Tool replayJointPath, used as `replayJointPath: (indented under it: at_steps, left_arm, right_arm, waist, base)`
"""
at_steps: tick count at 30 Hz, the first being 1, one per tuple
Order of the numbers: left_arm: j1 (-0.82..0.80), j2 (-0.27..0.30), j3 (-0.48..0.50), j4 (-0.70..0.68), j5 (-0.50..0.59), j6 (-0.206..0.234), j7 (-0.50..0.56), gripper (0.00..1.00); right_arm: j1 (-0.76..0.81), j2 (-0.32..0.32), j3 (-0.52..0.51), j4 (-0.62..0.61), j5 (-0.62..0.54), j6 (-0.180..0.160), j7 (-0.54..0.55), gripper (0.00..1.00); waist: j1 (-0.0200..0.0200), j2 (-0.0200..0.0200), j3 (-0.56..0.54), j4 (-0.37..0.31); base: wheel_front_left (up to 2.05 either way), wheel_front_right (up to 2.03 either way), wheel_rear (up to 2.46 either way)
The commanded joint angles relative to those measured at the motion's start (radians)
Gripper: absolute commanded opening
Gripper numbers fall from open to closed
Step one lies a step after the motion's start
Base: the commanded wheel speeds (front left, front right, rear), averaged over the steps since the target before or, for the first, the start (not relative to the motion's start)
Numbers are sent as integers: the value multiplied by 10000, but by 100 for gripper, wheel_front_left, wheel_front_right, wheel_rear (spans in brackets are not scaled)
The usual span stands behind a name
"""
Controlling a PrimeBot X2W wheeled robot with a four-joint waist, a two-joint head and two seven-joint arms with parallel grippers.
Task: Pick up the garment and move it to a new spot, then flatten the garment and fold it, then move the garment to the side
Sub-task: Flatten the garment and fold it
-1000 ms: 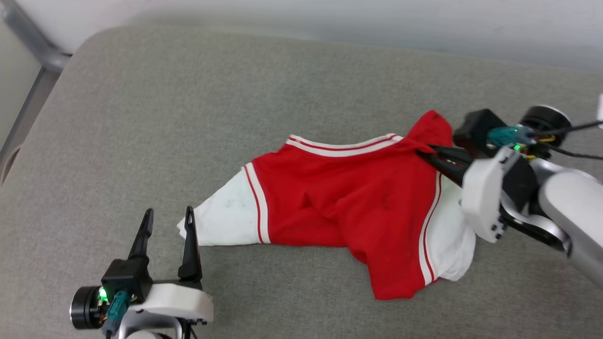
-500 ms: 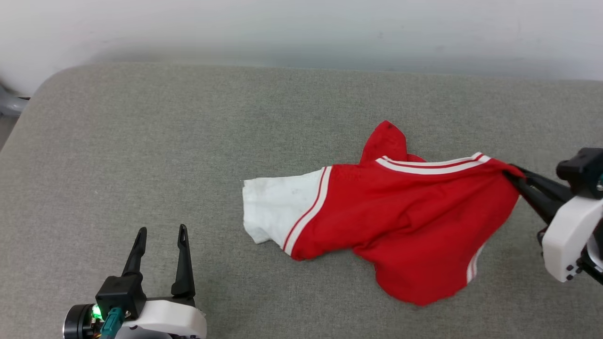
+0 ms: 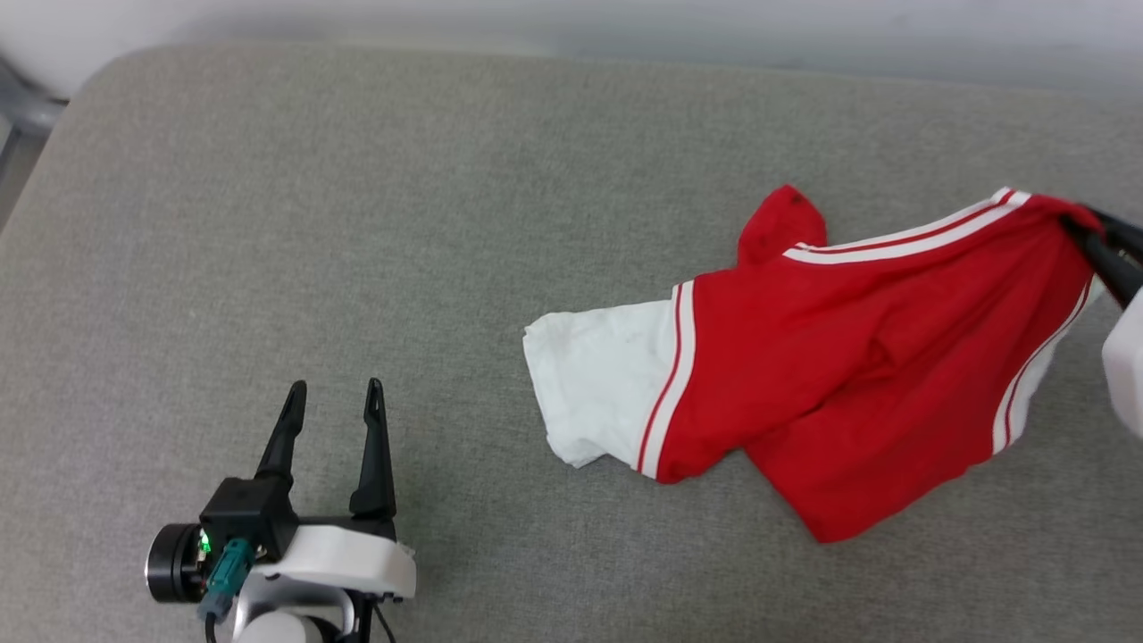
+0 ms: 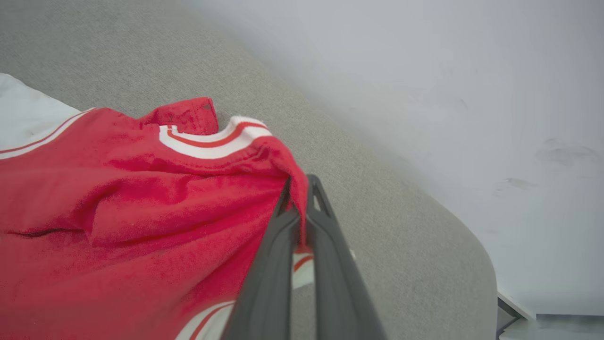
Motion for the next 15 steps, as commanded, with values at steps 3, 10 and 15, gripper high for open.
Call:
replayJointPath:
  at_steps: [3,10,15]
  left_arm:
    - [-412,-12,-189,-13,-170,90,-26,100]
    - [-1063,-15,-591,-44,-414,183,-26,100]
    - [-1374,-16,-886,-5,-517,264,-26,100]
  right_arm:
    - [-1059,-124,460,734,1,-14,242,0]
    - [-3506,287,1936,3216,6,-14,277,0]
    - [-4583,905,3078,5401,186,-14,389,0]
  waist:
    - [1,0,756,505]
    - [1,0,1688,1069]
    - [1,0,1978,1368]
  base:
    - [0,0,0]
    - [0,0,0]
    - [0,0,0]
